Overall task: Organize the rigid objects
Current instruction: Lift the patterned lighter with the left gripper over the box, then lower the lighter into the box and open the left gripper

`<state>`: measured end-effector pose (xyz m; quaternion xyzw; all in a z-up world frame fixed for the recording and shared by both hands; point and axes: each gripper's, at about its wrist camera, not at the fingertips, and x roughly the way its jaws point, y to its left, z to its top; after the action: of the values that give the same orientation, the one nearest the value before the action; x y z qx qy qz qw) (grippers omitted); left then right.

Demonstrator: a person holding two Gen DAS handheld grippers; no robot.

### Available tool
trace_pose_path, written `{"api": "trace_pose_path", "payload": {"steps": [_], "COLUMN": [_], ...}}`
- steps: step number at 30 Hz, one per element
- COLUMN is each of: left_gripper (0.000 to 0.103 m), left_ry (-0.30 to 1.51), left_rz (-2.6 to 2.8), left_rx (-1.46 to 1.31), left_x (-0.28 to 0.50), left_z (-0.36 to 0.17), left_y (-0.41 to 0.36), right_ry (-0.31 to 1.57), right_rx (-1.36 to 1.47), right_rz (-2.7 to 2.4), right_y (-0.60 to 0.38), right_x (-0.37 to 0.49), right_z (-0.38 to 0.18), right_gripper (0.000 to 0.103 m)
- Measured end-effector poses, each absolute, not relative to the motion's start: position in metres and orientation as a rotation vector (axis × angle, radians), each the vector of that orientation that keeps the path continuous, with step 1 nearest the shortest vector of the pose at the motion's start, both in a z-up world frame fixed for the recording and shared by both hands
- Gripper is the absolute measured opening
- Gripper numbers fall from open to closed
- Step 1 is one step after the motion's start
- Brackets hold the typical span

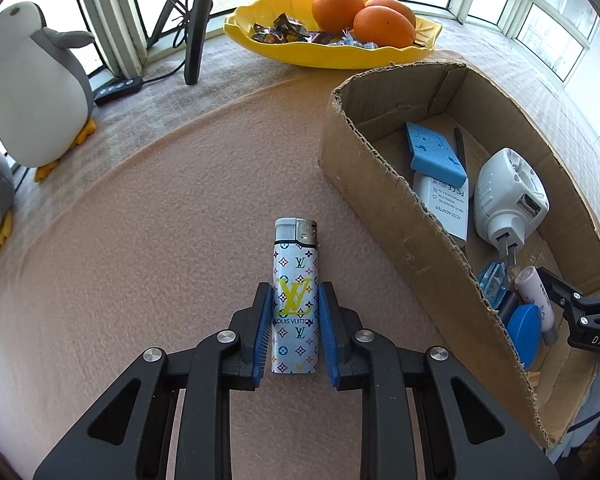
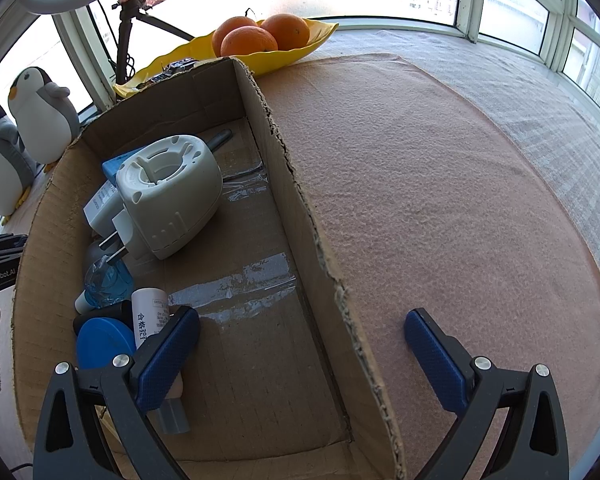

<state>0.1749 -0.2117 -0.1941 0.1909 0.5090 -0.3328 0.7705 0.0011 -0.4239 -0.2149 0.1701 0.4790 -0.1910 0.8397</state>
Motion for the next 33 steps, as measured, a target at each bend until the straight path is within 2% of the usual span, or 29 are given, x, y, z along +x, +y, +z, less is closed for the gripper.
{"api": "trace_pose_path", "payload": {"steps": [17,33], "left_gripper": [0.021,0.022], "left_ry": [0.975,0.95], "left_rz": [-0.796,-0.921], "left_rx": [0.382,0.445], "left_x": [0.136,0.083], "left_z": [-0.124,-0.122], "left_y": [-0.214,-0.268], "right_ry": [1.012,1.014], "right_rx": [0.359,0.357], "right_rz": [-0.404,-0.404], "right_y": [-0.425,-0.426], "right_x": [0.002,0.002], "right_z": [-0.215,-0.214], "right_gripper": [0.101,0.101]}}
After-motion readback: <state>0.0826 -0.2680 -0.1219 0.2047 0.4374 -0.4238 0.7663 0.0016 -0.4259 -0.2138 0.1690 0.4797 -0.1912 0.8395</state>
